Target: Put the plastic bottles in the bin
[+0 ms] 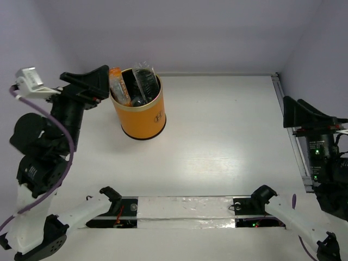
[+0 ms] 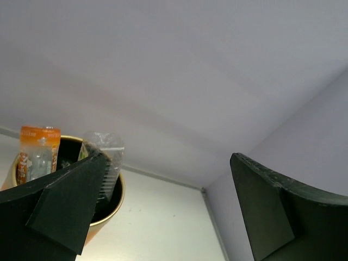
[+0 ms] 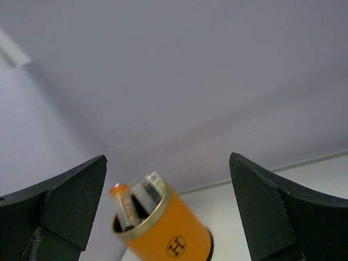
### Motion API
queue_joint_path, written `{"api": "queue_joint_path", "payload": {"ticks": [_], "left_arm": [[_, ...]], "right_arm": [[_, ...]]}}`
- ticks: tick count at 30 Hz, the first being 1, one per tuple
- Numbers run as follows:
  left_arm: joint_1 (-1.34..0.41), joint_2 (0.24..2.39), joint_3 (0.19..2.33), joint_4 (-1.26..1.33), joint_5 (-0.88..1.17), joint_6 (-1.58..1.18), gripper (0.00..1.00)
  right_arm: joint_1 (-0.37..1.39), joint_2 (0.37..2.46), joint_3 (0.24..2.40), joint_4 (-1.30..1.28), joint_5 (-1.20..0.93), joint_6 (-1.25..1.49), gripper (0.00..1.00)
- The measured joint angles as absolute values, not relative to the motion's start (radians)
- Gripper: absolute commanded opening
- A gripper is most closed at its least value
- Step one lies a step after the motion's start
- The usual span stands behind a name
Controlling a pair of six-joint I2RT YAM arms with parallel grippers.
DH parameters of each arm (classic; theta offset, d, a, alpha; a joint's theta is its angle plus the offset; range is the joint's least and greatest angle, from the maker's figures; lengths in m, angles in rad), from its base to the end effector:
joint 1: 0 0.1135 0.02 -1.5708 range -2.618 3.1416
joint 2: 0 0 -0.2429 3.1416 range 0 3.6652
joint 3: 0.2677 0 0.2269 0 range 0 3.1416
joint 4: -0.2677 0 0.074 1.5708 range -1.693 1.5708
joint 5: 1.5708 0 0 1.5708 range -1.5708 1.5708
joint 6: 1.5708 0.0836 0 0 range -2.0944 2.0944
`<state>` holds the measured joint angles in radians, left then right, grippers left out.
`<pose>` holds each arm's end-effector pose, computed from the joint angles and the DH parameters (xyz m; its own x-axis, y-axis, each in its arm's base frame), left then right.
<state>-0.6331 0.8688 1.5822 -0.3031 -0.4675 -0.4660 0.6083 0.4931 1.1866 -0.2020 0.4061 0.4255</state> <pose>0.1236 -0.0440 0.5468 0.1997 -0.6441 -0.7385 0.3187 0.7553 -0.5726 0.0754 0.0123 0.4857 0.2540 0.6390 -0.7261 -0.3777 0.7566 0.5337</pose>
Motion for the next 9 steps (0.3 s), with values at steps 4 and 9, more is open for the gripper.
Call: {"api": "queue_joint_path", "payload": {"ticks": [4, 9], "left_arm": [[-0.633, 0.84, 1.643, -0.324, -0.467, -0.469, 0.99], [-0.633, 0.841, 1.638, -0.359, -0.457, -0.469, 0.99]], "right_arm": [[0.608, 0.477, 1.188, -0.222, 0.537, 0.418, 1.0], [0.608, 0.527, 1.176, -0.271, 0.569, 0.426, 1.0]]}}
